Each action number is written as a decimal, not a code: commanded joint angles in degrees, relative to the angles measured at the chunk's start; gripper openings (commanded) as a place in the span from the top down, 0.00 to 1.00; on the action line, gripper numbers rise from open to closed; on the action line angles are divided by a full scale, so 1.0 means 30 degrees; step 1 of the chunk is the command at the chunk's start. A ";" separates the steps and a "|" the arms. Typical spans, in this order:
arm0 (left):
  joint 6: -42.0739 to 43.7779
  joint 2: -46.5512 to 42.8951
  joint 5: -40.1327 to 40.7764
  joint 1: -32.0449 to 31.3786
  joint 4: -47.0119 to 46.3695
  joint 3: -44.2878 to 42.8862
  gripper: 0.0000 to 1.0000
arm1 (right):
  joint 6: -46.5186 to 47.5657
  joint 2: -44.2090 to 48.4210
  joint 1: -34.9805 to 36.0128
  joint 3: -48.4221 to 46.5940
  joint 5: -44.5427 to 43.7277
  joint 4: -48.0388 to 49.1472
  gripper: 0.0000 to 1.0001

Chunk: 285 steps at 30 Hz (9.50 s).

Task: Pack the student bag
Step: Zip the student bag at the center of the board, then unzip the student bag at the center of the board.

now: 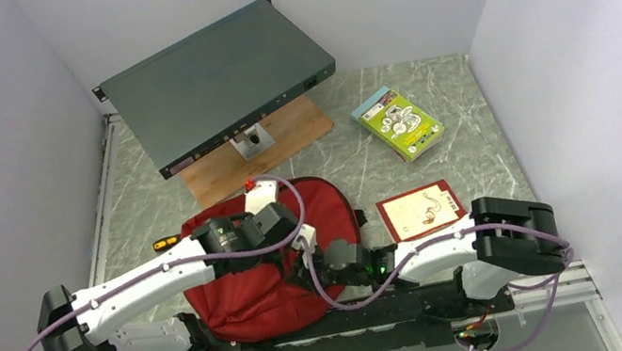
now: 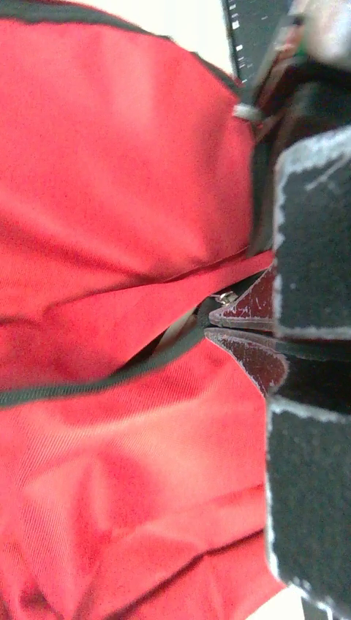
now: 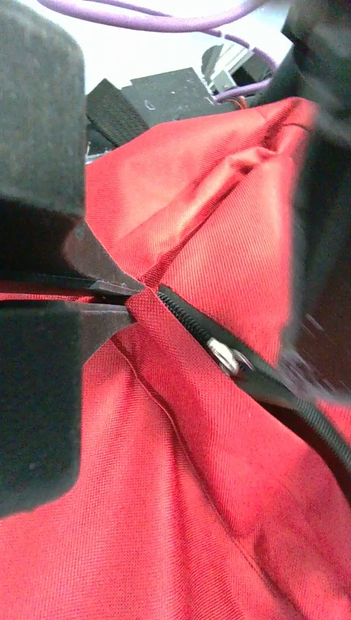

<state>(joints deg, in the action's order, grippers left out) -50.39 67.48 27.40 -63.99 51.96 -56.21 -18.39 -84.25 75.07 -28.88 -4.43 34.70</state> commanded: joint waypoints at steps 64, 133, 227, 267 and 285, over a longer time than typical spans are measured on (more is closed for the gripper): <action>0.2938 -0.0943 -0.3903 0.7889 -1.0940 0.7438 0.72 | -0.3613 -0.1549 -0.9847 -0.5777 0.3644 -0.1177 0.42; 0.1433 -0.4904 -0.4807 0.7913 -1.5115 1.2702 1.00 | 1.7761 -0.9667 -0.9406 -1.4647 0.4804 -0.6310 1.00; 0.8564 0.5884 -1.1386 0.9141 -1.8149 0.0906 0.92 | -0.7209 0.1756 -1.5656 -0.3152 1.2498 0.0856 1.00; 0.7506 0.1943 -0.9153 1.0899 -1.1383 -0.1337 0.92 | -0.4662 1.4727 -0.8646 0.5395 0.7090 -0.6563 1.00; 0.3231 0.1071 -1.0880 0.7007 -0.8857 -0.0330 0.04 | -0.3118 1.4149 -0.8646 0.4793 0.7822 -0.5591 1.00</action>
<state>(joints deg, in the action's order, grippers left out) -34.24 66.50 -8.03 -39.13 23.77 -55.20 -29.28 -43.75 48.80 -12.43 17.26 15.92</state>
